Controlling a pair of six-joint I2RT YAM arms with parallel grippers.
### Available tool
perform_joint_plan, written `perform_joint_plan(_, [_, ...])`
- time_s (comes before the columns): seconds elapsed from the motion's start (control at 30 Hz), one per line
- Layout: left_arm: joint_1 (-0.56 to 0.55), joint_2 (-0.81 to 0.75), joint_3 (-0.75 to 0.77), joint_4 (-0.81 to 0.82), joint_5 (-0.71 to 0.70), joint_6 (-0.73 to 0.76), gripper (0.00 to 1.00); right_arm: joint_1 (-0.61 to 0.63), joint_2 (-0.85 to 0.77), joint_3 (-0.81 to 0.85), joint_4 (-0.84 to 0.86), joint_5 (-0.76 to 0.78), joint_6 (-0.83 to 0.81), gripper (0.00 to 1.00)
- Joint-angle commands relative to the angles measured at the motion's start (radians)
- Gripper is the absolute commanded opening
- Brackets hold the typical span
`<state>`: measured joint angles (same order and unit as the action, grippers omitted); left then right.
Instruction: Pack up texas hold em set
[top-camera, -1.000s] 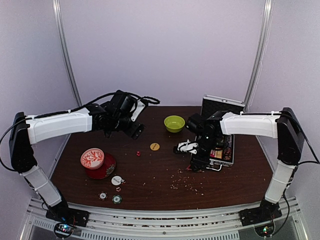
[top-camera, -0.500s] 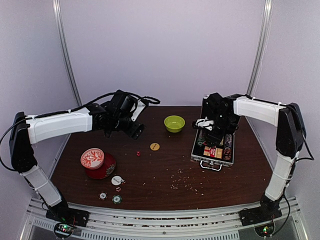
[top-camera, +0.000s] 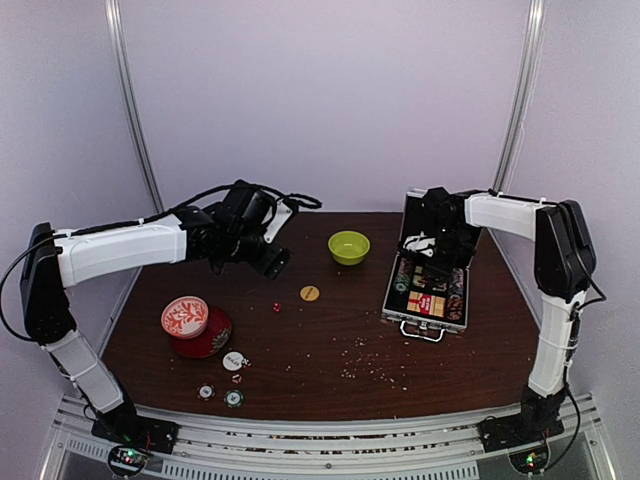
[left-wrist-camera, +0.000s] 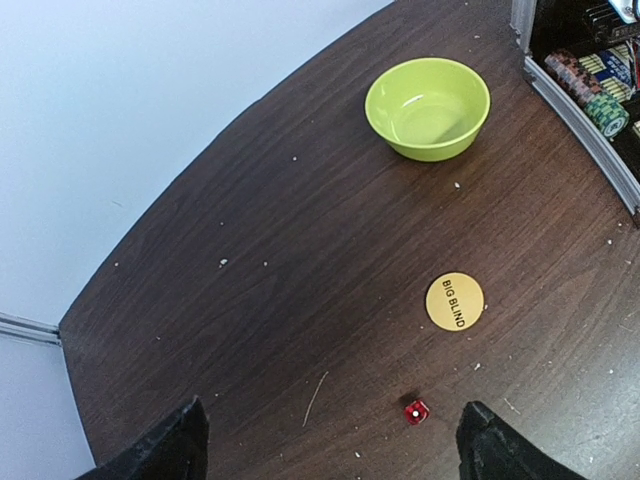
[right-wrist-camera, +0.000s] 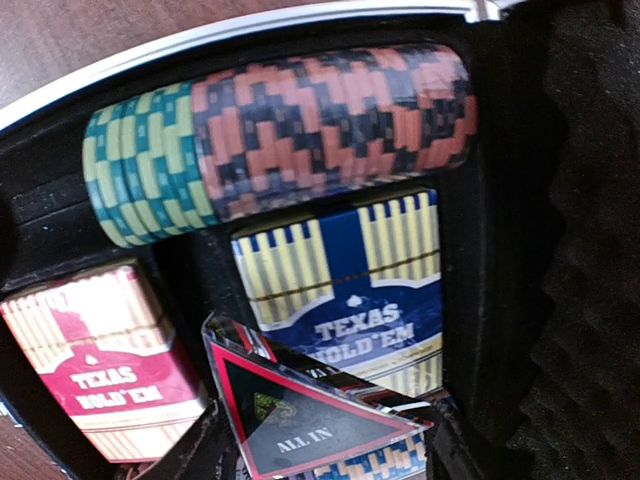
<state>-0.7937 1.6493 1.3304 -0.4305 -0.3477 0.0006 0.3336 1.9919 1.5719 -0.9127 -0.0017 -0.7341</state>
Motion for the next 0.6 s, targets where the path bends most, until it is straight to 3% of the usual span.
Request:
perform_joint_plan(0.0, [-0.003,0.013,0.027,0.011,0.015,0.002,0.88,-0.017,0.024,0.043,0.021,0.011,-0.013,0.59])
perform_joint_plan(0.37, [-0.002,0.025,0.03,0.007,0.017,0.002,0.88,-0.03,0.066,0.058,0.049,0.004,-0.048,0.62])
perform_joint_plan(0.57, [-0.003,0.027,0.03,0.007,0.018,0.002,0.88,-0.033,0.049,0.034,0.097,0.028,-0.045,0.73])
